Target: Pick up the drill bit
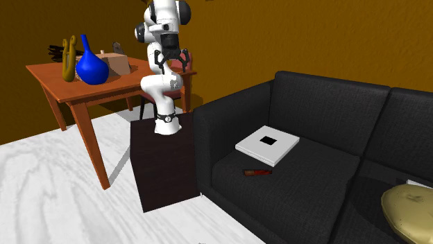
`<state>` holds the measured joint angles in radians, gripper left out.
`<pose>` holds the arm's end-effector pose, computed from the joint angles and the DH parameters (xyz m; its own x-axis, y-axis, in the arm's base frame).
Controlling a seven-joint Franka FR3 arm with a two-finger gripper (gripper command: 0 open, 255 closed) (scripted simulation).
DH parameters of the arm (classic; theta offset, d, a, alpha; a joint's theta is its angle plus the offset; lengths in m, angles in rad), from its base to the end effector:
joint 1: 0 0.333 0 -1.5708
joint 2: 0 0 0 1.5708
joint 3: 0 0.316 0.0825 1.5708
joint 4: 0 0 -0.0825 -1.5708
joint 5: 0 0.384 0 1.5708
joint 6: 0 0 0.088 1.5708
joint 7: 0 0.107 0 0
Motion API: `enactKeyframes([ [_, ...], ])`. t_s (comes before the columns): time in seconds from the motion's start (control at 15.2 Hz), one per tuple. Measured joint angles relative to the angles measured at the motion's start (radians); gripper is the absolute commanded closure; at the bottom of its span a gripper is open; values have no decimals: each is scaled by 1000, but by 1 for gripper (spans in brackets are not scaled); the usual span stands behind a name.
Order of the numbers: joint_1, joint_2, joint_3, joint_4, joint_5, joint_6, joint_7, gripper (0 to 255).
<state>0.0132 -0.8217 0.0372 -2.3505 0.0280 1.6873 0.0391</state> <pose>0.3082 0.0223 0.6151 0.9875 0.0000 0.1573 0.0011 -1.0000 -0.0069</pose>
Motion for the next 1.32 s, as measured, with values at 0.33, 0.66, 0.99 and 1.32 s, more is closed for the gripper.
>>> enactKeyframes([
  [0.33,25,96,1,-3,-2,87,-52,0],
  [0.66,65,243,8,-5,-3,219,-134,0],
  [0.99,102,409,23,26,-5,335,-211,0],
  [1.32,134,597,44,94,-14,436,-282,0],
])
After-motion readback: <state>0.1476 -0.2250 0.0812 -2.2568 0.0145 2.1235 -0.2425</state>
